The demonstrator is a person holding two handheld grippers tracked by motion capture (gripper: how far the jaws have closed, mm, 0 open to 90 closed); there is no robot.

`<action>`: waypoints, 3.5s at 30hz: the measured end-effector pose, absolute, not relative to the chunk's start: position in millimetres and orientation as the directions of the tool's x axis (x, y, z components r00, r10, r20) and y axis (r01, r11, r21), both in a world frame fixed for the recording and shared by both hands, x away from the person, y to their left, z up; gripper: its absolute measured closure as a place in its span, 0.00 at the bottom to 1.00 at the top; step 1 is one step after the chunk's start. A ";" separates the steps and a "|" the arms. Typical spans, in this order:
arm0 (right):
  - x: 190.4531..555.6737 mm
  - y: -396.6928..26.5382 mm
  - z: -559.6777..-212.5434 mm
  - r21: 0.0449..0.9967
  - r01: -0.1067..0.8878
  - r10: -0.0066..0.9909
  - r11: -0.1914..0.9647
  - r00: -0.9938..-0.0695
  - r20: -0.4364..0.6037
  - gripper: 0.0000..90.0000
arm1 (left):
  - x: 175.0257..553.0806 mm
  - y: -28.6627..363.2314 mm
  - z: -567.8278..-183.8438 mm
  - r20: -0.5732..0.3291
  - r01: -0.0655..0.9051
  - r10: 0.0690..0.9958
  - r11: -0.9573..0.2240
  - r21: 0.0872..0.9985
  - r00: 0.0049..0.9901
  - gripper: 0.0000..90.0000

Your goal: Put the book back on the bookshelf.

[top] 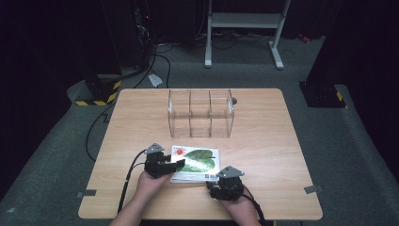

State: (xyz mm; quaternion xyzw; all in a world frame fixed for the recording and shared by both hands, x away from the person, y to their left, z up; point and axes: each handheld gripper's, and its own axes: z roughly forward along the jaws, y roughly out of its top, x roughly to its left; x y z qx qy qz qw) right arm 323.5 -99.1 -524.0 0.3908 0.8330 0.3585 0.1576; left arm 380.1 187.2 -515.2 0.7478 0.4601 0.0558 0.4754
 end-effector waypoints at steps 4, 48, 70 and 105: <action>320.2 -104.4 -522.8 0.719 0.550 0.758 0.425 -0.650 0.049 0.33 | 381.4 187.1 -516.8 -0.336 0.642 0.742 -0.163 0.749 0.580 0.50; 361.2 -120.4 -520.7 0.750 0.626 0.778 0.216 -0.574 0.255 0.31 | 342.9 185.3 -498.7 0.011 0.263 0.670 -0.307 0.915 0.743 0.75; 374.1 -116.8 -522.6 0.719 0.678 0.730 0.154 -0.568 0.379 0.27 | 334.5 184.5 -498.3 0.058 0.199 0.657 -0.309 0.930 0.751 0.76; 351.4 -120.6 -501.2 0.826 0.534 0.782 0.182 -0.587 0.208 0.54 | 344.6 191.6 -493.2 -0.144 0.390 0.712 -0.194 0.900 0.687 0.78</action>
